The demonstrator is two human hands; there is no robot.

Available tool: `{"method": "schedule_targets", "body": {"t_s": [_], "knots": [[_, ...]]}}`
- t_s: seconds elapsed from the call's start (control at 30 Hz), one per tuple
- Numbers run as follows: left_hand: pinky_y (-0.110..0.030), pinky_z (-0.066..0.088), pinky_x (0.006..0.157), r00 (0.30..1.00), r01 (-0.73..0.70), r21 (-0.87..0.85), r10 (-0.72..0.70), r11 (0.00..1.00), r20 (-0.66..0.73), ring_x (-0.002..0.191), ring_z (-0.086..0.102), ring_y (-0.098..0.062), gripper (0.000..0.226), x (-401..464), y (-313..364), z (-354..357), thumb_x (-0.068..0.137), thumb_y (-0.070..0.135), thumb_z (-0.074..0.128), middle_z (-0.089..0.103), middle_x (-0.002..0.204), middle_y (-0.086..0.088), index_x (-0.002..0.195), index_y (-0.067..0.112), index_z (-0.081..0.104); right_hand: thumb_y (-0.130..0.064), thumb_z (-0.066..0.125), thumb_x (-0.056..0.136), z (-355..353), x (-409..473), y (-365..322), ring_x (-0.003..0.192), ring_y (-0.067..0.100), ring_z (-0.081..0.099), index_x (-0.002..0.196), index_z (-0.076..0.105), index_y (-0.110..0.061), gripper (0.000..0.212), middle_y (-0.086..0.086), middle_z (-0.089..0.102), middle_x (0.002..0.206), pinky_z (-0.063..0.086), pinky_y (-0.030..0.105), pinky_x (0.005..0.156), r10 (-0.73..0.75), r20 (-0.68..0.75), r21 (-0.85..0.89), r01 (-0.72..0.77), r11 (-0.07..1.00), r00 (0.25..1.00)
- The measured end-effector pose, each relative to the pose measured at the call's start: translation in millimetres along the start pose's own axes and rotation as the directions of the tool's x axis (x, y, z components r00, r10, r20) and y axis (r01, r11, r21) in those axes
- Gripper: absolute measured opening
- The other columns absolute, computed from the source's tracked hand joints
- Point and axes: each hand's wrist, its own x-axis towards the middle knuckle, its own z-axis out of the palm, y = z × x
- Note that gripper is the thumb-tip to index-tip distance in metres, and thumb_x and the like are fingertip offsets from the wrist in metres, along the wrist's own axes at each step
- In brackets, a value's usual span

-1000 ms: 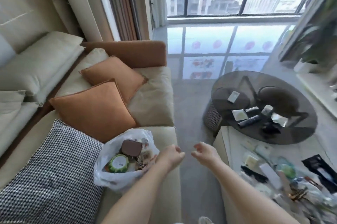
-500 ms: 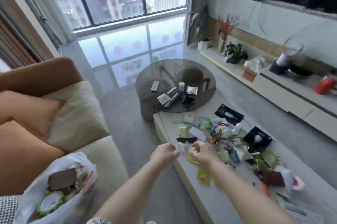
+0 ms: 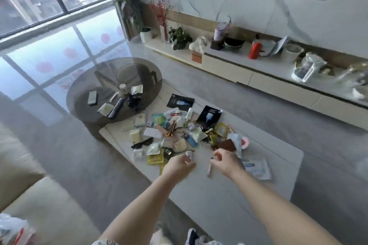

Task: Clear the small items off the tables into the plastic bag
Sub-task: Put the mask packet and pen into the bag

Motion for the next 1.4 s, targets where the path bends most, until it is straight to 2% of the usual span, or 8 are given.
{"method": "schedule_targets", "body": {"t_s": [0.1, 0.23, 0.43, 0.6, 0.77, 0.87, 1.0, 1.4], "knots": [[-0.028, 0.056, 0.077, 0.997, -0.037, 0.060, 0.033, 0.997, 0.064, 0.086, 0.065, -0.013, 0.028, 13, 24, 23, 0.084, 0.045, 0.057, 0.066, 0.105, 0.008, 0.103, 0.028, 0.066, -0.034, 0.061, 0.086, -15, 0, 36, 0.107, 0.023, 0.059, 0.117, 0.059, -0.017, 0.035, 0.003, 0.065, 0.115, 0.043, 0.025, 0.080, 0.119, -0.044, 0.056, -0.116, 0.992, 0.992], [-0.030, 0.052, 0.088, 0.990, -0.087, 0.185, 0.064, 0.979, 0.127, 0.100, 0.062, -0.014, 0.031, 38, 52, 44, 0.088, 0.046, 0.051, 0.065, 0.111, 0.007, 0.109, 0.027, 0.065, -0.031, 0.063, 0.084, -27, 7, 71, 0.105, 0.023, 0.060, 0.114, 0.061, -0.015, 0.034, 0.005, 0.066, 0.112, 0.046, 0.030, 0.087, 0.256, -0.061, 0.187, -0.241, 0.952, 0.965], [-0.021, 0.040, 0.074, 0.964, -0.153, 0.224, 0.095, 0.962, 0.250, 0.102, 0.059, -0.018, 0.031, 96, 78, 75, 0.092, 0.041, 0.048, 0.068, 0.108, 0.002, 0.108, 0.022, 0.066, -0.030, 0.065, 0.083, -27, 26, 117, 0.109, 0.019, 0.059, 0.116, 0.062, -0.016, 0.036, 0.002, 0.065, 0.117, 0.044, 0.024, 0.087, 0.451, -0.087, 0.333, -0.401, 0.853, 0.888], [-0.033, 0.056, 0.082, 0.939, -0.153, 0.176, 0.087, 0.972, 0.333, 0.091, 0.067, -0.022, 0.024, 142, 90, 109, 0.090, 0.040, 0.052, 0.068, 0.105, -0.001, 0.103, 0.025, 0.067, -0.034, 0.066, 0.083, -14, 54, 149, 0.104, 0.019, 0.061, 0.113, 0.062, -0.017, 0.035, 0.003, 0.066, 0.113, 0.044, 0.025, 0.083, 0.560, -0.099, 0.433, -0.471, 0.769, 0.823], [-0.033, 0.054, 0.081, 0.925, -0.147, 0.190, 0.067, 0.971, 0.375, 0.095, 0.064, -0.026, 0.025, 186, 93, 155, 0.089, 0.037, 0.050, 0.068, 0.102, -0.005, 0.103, 0.025, 0.067, -0.035, 0.066, 0.083, 10, 87, 187, 0.103, 0.017, 0.060, 0.118, 0.059, -0.018, 0.039, 0.002, 0.064, 0.113, 0.045, 0.027, 0.084, 0.614, -0.085, 0.533, -0.485, 0.694, 0.785], [-0.036, 0.050, 0.089, 0.914, -0.151, 0.190, 0.064, 0.970, 0.401, 0.099, 0.062, -0.028, 0.027, 212, 90, 189, 0.089, 0.035, 0.050, 0.068, 0.103, -0.006, 0.105, 0.022, 0.067, -0.038, 0.066, 0.083, 26, 107, 216, 0.106, 0.017, 0.059, 0.119, 0.057, -0.019, 0.042, 0.001, 0.062, 0.116, 0.046, 0.028, 0.084, 0.626, -0.062, 0.542, -0.501, 0.675, 0.777], [-0.024, 0.042, 0.075, 0.916, -0.147, 0.207, 0.054, 0.967, 0.398, 0.101, 0.061, -0.022, 0.035, 251, 78, 236, 0.090, 0.039, 0.050, 0.065, 0.115, -0.003, 0.119, 0.022, 0.061, -0.041, 0.067, 0.082, 50, 139, 261, 0.110, 0.016, 0.056, 0.123, 0.054, -0.021, 0.047, 0.000, 0.058, 0.121, 0.045, 0.026, 0.082, 0.637, -0.035, 0.502, -0.537, 0.677, 0.770], [-0.031, 0.047, 0.094, 0.927, -0.039, 0.139, -0.016, 0.989, 0.375, 0.119, 0.052, -0.024, 0.052, 330, 38, 354, 0.091, 0.037, 0.055, 0.052, 0.136, -0.006, 0.139, 0.021, 0.042, -0.037, 0.066, 0.081, 104, 232, 371, 0.128, 0.026, 0.040, 0.138, 0.038, -0.015, 0.068, 0.005, 0.046, 0.136, 0.040, 0.037, 0.103, 0.601, -0.121, 0.321, -0.542, 0.777, 0.790]]}}
